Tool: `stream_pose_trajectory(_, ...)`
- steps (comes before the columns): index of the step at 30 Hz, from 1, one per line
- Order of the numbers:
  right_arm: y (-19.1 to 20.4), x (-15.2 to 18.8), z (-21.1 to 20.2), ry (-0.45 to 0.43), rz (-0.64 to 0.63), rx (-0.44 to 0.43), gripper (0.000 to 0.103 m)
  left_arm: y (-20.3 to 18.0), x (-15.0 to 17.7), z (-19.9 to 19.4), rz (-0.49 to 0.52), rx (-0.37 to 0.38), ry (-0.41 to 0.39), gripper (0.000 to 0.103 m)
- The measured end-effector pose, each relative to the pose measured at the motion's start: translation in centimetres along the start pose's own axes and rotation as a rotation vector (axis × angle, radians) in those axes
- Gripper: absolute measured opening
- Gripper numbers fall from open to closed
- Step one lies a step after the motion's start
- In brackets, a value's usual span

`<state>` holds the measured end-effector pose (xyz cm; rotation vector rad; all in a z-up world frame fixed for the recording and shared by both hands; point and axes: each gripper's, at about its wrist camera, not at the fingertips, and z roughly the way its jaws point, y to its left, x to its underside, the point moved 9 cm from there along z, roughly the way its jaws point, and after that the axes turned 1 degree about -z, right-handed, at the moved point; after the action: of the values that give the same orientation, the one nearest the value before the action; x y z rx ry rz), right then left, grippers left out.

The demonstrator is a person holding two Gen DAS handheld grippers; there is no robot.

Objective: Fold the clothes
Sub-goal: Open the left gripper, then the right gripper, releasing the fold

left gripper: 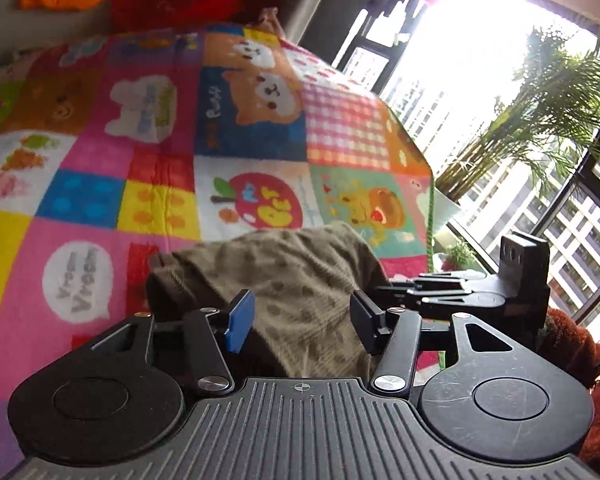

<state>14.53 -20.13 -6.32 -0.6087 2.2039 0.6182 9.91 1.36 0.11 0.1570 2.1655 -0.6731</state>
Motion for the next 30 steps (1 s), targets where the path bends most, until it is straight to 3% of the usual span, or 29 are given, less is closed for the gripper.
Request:
stream_pose_trajectory(1,0.3,0.1,0.0,0.002,-0.031,0.013,0.018,-0.4,-1.0,0.3,0.033,0.001,-0.011,0.063)
stream_pose_trajectory(3,0.3,-0.1,-0.3,0.006,-0.04,0.034,0.022,-1.3,-2.5,1.6,0.11,0.022,-0.014,0.08)
stream_pose_trajectory(5,-0.2,-0.3,-0.9,0.006,-0.015,0.068,0.044,-1.7,-3.3,4.1,0.186,0.038,0.008,0.086)
stream_pose_trajectory(6,-0.6,-0.4,-1.4,0.002,0.003,0.092,0.049,-1.7,-3.5,5.4,0.211,0.041,0.027,0.086)
stream_pose_trajectory(10,-1.0,0.0,-4.0,0.008,0.098,0.101,0.057,0.8,-2.8,10.9,0.149,0.056,0.143,0.086)
stream_pose_trajectory(14,-0.1,2.4,-5.1,0.113,0.277,-0.029,0.073,3.3,-1.3,13.5,0.084,0.077,0.208,0.092)
stream_pose_trajectory(17,0.6,4.7,-3.4,0.206,0.459,-0.155,0.069,4.5,-0.6,13.6,-0.001,0.13,0.221,0.092)
stream_pose_trajectory(18,0.4,4.5,-2.7,0.212,0.47,-0.158,0.064,4.8,-0.4,13.5,-0.026,0.145,0.224,0.092)
stream_pose_trajectory(19,0.1,4.1,-1.9,0.214,0.471,-0.154,0.05,5.0,-0.3,13.1,-0.031,0.145,0.222,0.092)
stream_pose_trajectory(23,-1.0,2.6,1.1,0.222,0.476,-0.138,0.041,5.8,0.0,11.6,-0.056,0.141,0.206,0.09)
stream_pose_trajectory(27,-2.4,-1.5,4.4,0.177,0.288,-0.028,0.041,6.6,0.4,10.2,-0.132,0.13,0.183,0.09)
stream_pose_trajectory(30,-4.1,-5.0,6.5,0.116,0.215,0.041,0.041,5.7,0.8,9.9,-0.152,0.131,0.172,0.09)
